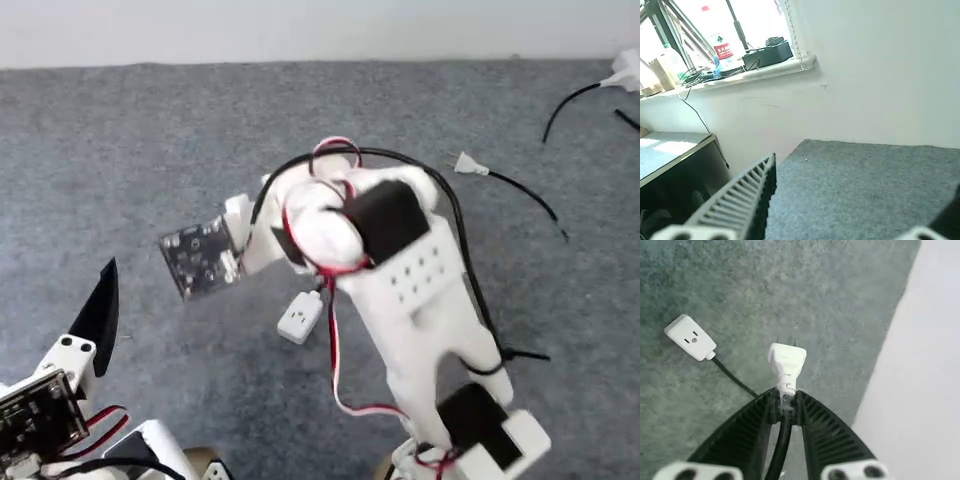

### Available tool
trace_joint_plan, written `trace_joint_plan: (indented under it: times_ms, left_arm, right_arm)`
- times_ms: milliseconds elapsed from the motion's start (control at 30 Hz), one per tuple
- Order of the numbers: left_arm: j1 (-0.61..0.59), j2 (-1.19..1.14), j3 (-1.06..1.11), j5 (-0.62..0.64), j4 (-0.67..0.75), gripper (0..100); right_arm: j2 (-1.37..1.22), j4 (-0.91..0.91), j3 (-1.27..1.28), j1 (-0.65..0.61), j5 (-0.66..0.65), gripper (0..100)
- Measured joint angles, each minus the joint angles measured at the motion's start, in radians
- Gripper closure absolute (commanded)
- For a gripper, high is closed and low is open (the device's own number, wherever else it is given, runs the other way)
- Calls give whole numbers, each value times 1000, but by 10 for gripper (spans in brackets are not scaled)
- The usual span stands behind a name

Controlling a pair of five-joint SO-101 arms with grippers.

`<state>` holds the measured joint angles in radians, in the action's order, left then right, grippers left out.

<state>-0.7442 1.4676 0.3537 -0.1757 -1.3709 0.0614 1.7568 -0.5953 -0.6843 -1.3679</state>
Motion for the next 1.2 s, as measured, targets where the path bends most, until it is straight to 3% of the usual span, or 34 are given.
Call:
trace_joint_plan:
  times_ms: [267,567,933,1200]
  left_arm:
    - [0,0,0,0,0,504]
    - [0,0,0,-6,8,504]
    - [0,2,11,-40,9,504]
    - [0,2,41,-71,9,504]
  right_arm:
    - [-83,3,21,11,-26,988]
    - [-84,3,319,-57,-219,988]
    - [-100,3,359,-63,-423,988]
    - [-187,3,359,-63,-437,988]
